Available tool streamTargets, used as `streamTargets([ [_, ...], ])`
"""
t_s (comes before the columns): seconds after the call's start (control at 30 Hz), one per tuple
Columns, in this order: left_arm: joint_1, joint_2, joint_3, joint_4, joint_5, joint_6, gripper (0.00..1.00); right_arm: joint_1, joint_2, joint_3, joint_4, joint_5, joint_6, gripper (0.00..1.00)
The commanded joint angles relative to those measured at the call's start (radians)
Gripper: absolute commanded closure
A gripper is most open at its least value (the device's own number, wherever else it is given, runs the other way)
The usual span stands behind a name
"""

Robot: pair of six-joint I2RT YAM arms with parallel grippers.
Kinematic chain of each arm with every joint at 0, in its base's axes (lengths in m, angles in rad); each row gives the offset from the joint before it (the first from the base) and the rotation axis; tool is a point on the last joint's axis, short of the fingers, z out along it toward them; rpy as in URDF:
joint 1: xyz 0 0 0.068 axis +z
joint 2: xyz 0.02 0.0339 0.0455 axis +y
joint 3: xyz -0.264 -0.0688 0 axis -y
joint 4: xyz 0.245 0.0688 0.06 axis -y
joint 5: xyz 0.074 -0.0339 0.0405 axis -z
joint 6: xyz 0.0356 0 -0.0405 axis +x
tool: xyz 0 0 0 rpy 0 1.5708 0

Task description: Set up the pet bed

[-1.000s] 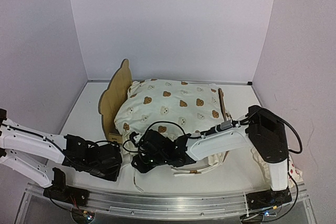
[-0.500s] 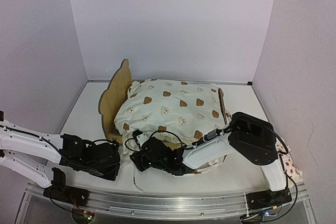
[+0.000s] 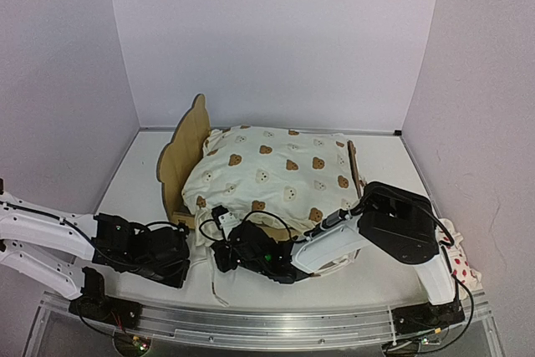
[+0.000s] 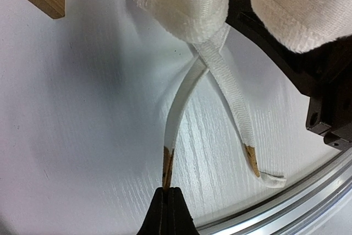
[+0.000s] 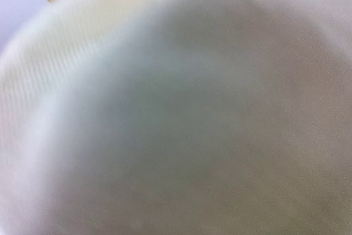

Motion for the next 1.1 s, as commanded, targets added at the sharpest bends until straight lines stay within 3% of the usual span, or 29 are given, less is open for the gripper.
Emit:
streamTargets([
  [0.0, 0.002, -0.009, 0.066, 0.047, -0.056, 0.051, 1.0, 0.004, -0.019, -0.026, 0.045, 0.025, -0.015, 1.0],
  [0.2, 0.022, 0.051, 0.116, 0.131, -0.103, 0.113, 1.0, 0.005, -0.065, -0.06, 0.045, -0.013, -0.006, 1.0],
  [0.63, 0.139, 0.184, 0.136, 0.348, -0.041, 0.249, 1.0, 0.004, -0.146, -0.119, 0.041, -0.063, 0.002, 1.0],
  [1.07, 0.195, 0.144, -0.018, 0.618, 0.032, 0.321, 1.0, 0.004, -0.138, -0.119, 0.019, -0.103, 0.004, 0.98],
])
